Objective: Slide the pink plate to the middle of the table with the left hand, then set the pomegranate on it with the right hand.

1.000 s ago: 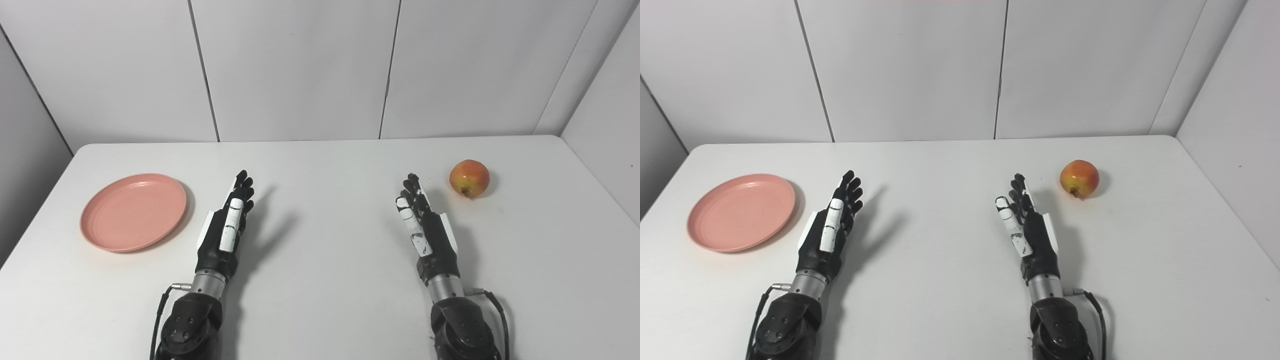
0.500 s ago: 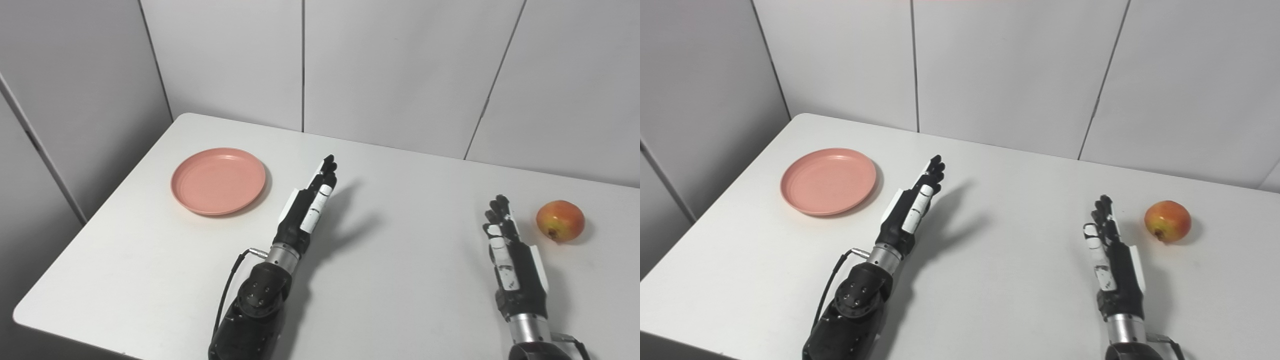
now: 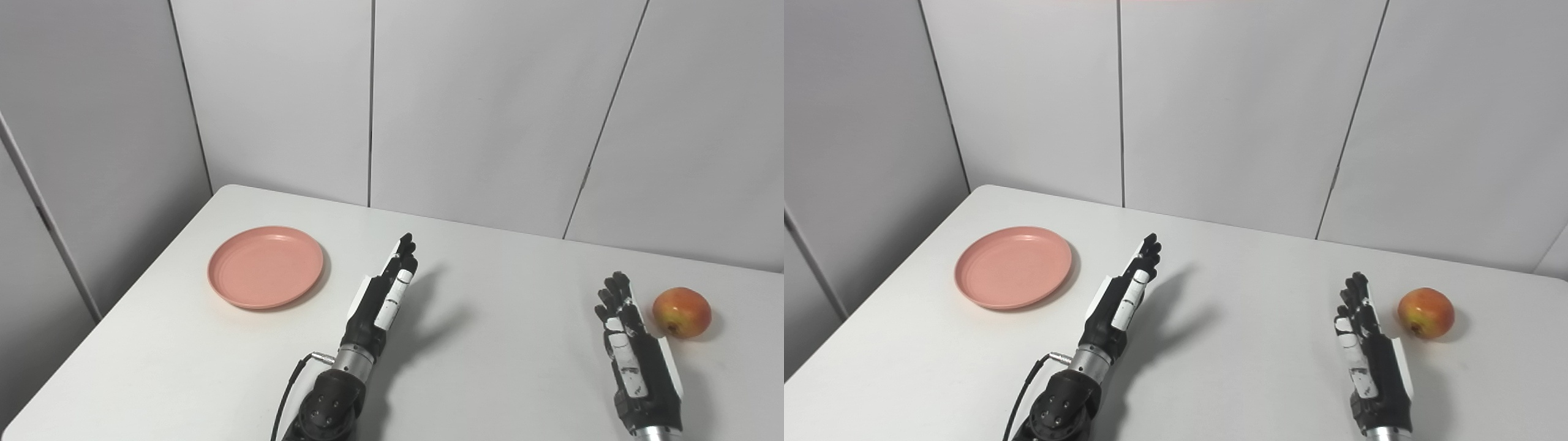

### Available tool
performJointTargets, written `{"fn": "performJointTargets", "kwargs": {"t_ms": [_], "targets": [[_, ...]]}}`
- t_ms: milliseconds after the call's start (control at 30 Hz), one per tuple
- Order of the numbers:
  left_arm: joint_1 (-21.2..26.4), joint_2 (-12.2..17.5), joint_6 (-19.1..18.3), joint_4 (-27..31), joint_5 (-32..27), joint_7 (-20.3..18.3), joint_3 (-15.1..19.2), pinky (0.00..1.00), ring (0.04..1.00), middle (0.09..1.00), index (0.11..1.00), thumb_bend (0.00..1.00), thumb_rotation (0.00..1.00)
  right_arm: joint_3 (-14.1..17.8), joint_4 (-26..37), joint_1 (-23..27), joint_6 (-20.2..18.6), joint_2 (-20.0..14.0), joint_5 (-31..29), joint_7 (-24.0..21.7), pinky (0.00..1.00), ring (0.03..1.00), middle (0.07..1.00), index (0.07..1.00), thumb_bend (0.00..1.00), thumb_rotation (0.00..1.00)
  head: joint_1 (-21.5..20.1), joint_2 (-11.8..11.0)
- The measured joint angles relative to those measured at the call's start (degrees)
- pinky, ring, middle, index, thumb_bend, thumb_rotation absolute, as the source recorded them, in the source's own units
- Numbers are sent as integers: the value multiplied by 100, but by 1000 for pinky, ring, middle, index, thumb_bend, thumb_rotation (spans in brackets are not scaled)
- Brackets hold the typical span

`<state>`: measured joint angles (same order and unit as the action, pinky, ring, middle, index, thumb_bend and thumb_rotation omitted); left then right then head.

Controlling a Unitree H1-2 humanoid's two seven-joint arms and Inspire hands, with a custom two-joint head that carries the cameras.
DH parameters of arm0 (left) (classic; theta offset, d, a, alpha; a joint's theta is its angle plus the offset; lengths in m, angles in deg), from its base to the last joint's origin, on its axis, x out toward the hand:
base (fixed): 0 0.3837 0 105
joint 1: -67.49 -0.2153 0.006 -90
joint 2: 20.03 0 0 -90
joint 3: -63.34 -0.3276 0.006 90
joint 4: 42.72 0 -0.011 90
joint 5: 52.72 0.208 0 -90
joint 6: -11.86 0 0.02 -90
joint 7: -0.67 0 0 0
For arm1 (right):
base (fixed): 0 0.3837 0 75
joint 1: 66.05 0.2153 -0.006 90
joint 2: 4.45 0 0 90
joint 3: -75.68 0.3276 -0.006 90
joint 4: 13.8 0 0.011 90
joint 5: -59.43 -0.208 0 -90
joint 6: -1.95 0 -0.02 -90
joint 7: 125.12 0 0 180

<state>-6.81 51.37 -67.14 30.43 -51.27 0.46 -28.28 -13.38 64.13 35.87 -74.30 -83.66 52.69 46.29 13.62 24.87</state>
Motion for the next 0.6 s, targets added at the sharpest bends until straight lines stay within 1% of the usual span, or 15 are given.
{"fn": "performJointTargets", "kwargs": {"t_ms": [100,167,267,400,433,533,600], "targets": [[34,-45,9,-2,-145,58,191,999,999,1000,1000,611,1000,16,-21,13,44,0,-2,-1,1000,1000,1000,1000,633,837,26,-9],[77,-8,-3,17,-189,85,312,989,981,992,995,612,1000,19,-21,13,47,1,-2,-1,1000,1000,1000,1000,614,849,88,-44],[192,151,-34,211,-124,249,498,958,964,977,980,610,1000,19,-24,16,61,0,-2,-3,1000,1000,1000,1000,604,853,150,-44],[457,367,-34,416,125,614,694,934,943,957,953,619,1000,31,-49,21,94,-22,-14,-13,1000,1000,1000,1000,581,853,334,-79],[509,416,-40,429,150,687,755,912,925,939,932,638,1000,31,-57,24,114,-35,-16,-15,1000,1000,1000,1000,574,855,334,-79],[540,482,-102,506,251,917,941,878,898,912,904,658,1000,32,-78,35,193,-65,-26,-21,1000,1000,1000,1000,568,850,396,-105],[540,560,-104,501,250,1004,1044,866,891,905,897,665,1000,31,-76,35,195,-69,-26,-26,1000,1000,1000,1000,566,852,387,-123]]}}
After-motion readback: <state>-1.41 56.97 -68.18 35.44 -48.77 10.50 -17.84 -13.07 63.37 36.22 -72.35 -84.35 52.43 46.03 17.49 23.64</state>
